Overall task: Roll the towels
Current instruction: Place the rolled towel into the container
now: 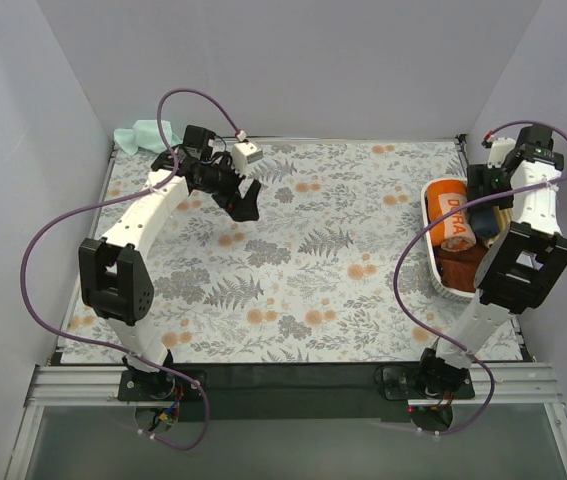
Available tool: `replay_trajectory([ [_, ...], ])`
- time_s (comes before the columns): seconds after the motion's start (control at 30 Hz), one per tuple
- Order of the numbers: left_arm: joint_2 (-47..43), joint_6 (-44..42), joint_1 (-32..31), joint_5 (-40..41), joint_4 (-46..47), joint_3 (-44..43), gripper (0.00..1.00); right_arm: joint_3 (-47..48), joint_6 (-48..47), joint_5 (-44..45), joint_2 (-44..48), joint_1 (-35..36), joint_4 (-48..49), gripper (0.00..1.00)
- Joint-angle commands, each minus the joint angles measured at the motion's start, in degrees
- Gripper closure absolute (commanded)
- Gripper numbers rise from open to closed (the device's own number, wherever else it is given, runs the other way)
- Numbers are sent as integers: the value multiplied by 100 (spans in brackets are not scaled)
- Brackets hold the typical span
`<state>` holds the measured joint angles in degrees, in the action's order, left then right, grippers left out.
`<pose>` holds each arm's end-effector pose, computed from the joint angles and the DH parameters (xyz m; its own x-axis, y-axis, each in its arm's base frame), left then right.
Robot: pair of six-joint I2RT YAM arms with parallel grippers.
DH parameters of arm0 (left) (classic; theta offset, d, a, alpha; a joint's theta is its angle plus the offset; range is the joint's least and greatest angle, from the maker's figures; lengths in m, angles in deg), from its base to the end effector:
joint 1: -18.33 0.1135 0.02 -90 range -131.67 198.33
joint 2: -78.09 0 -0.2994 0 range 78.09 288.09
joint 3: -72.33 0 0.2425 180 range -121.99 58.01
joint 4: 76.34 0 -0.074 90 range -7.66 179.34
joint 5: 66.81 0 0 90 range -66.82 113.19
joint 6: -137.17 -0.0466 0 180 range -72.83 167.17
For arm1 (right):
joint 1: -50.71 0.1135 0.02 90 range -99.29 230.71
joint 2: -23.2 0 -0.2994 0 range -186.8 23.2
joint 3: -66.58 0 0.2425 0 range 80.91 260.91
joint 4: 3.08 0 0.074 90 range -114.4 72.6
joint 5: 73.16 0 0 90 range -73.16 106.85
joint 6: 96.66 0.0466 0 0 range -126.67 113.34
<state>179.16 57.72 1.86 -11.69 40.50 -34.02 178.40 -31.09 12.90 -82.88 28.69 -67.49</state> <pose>0.3555 -0.1329 0.3346 -0.8944 0.1078 -0.4340 0.3666 0.7326 -0.5735 0.3784 -0.1496 0.3225 -0.8620 -0.0965 -0.4977 -0.0171 0.9867 -0.1616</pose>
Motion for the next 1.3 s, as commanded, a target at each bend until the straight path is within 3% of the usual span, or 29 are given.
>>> replay_trajectory([
  [0.0, -396, 202, 214, -107, 138, -359, 2, 621, -89, -124, 466, -13, -369, 29],
  [0.03, -387, 254, 319, -142, 129, -429, 2, 813, -89, -176, 527, -13, -440, 15],
  [0.1, -317, 474, 407, -134, 42, -666, 2, 1025, -98, -404, 597, -13, -616, 1],
  [0.23, -71, 501, 881, -712, -406, -1071, 2, 1588, -106, -967, 650, 136, -1108, 2],
  [0.37, -176, 466, 1461, -1416, -425, -703, 2, 1352, -159, -1511, 940, 636, -1205, 2],
  [0.47, -351, 484, 2024, -1452, -319, -282, 2, 817, -63, -1915, 1186, 1181, -1092, 2],
  [0.63, -903, 80, 2543, -1076, -267, 553, 2, -1186, 420, -2470, 2045, 2400, -258, 2],
  [0.77, -1597, -245, 2561, -575, -65, 1475, 2, -2356, 956, -2472, 2460, 3343, 796, 2],
  [0.93, -2232, -703, 2535, -240, 67, 2750, 2, -3340, 834, -1997, 2803, 4222, 1334, 2],
  [1.13, -2646, -1002, 2420, 331, 471, 3831, 2, -4133, 747, -1847, 3005, 4320, 1712, 1],
  [1.27, -2663, -1002, 2411, 464, 708, 4035, 2, -4309, 729, -1680, 3225, 4329, 1853, 2],
])
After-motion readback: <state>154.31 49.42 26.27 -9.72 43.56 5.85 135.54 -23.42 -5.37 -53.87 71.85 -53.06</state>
